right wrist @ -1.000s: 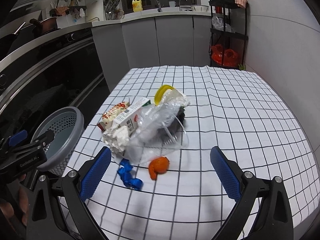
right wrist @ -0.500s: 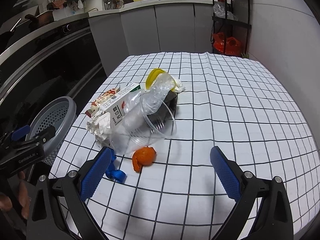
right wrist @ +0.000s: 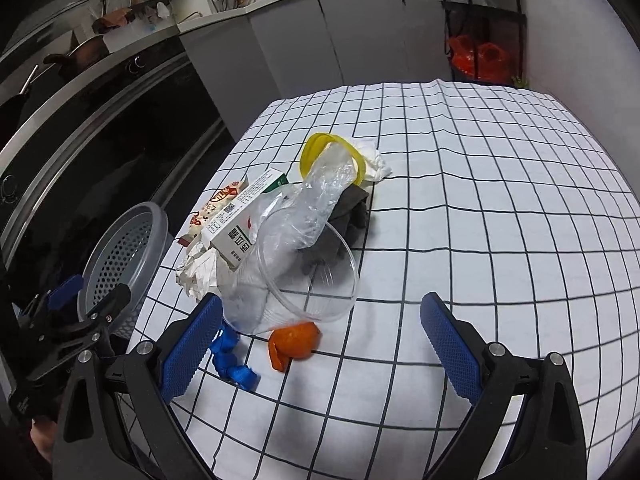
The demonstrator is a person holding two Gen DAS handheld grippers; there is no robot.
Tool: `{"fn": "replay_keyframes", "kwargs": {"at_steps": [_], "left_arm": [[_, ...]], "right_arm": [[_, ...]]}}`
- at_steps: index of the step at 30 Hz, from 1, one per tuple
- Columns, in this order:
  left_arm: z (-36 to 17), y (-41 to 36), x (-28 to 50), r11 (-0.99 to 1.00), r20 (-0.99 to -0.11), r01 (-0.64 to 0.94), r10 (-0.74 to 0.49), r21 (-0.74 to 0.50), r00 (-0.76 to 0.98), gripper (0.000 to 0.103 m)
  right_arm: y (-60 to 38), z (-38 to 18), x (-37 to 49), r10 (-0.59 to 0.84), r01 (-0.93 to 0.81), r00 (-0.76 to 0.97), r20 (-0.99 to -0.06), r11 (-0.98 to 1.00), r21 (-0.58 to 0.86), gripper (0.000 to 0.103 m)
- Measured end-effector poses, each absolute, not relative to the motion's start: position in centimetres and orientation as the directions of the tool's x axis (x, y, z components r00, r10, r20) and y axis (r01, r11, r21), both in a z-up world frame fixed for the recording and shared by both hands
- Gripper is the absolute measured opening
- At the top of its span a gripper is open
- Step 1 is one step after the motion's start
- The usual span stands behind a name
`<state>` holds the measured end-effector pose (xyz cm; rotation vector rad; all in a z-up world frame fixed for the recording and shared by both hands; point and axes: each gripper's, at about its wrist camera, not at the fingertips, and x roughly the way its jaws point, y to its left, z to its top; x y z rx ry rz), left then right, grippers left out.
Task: Collect trash
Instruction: 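Reach the right gripper to the clear plastic cup and close on it, then grasp the blue ribbon with the left gripper while the right gripper lifts the cup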
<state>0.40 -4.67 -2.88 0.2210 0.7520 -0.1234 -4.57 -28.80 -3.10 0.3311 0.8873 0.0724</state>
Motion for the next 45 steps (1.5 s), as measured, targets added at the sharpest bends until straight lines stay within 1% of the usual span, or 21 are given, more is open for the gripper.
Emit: {"fn": "replay_keyframes", "kwargs": {"at_steps": [9, 13, 16, 25, 26, 28, 29, 32, 36, 41, 45], "left_arm": [[-3.3, -5.3, 0.5, 0.965, -0.69, 0.197, -0.026, 0.171, 0.723, 0.096], [-3.5, -5.5, 0.7, 0.964, -0.693, 0.199, -0.024, 0.174, 0.721, 0.096], [-3.6, -5.5, 0.8, 0.965, -0.696, 0.2, -0.024, 0.173, 0.718, 0.096], [-3.7, -5.8, 0.7, 0.962, -0.695, 0.205, -0.024, 0.179, 0.719, 0.096], [-3.7, -5.8, 0.7, 0.962, -0.695, 0.205, -0.024, 0.179, 0.719, 0.096], [-3.7, -5.8, 0.7, 0.962, -0.694, 0.204, -0.023, 0.18, 0.72, 0.096], [-3.7, -5.7, 0.7, 0.962, -0.692, 0.203, -0.022, 0.181, 0.721, 0.096], [-3.7, -5.7, 0.7, 0.962, -0.691, 0.202, -0.021, 0.182, 0.723, 0.097], [-3.6, -5.7, 0.7, 0.964, -0.695, 0.206, -0.033, 0.169, 0.719, 0.097], [-3.4, -6.1, 0.5, 0.963, -0.692, 0.221, -0.052, 0.157, 0.72, 0.097], [-3.5, -6.6, 0.4, 0.961, -0.697, 0.249, -0.096, 0.122, 0.711, 0.097]], "right_arm": [[-29.5, -4.0, -1.3, 0.305, 0.001, 0.576, -0.758, 0.927, 0.374, 0.095], [-29.5, -4.8, 0.0, 0.372, -0.029, 0.545, -0.751, 0.904, 0.426, 0.095], [-29.1, -5.0, 0.8, 0.384, -0.045, 0.531, -0.755, 0.903, 0.427, 0.095], [-27.6, -4.1, 0.8, 0.34, -0.089, 0.575, -0.744, 0.93, 0.356, 0.094], [-27.6, -4.0, 0.7, 0.335, -0.092, 0.58, -0.742, 0.932, 0.349, 0.091], [-27.3, -3.8, 0.5, 0.323, -0.094, 0.586, -0.743, 0.938, 0.334, 0.075], [-27.3, -4.0, 0.4, 0.323, -0.093, 0.579, -0.748, 0.938, 0.333, 0.068], [-27.0, -4.0, 0.1, 0.321, -0.099, 0.585, -0.745, 0.94, 0.328, 0.068], [-26.6, -3.1, -1.3, 0.299, -0.1, 0.619, -0.726, 0.947, 0.305, 0.066], [-26.9, -1.4, -3.5, 0.211, -0.033, 0.687, -0.695, 0.965, 0.261, 0.066], [-27.9, -0.1, -5.0, 0.115, 0.051, 0.733, -0.67, 0.974, 0.222, 0.066]]}}
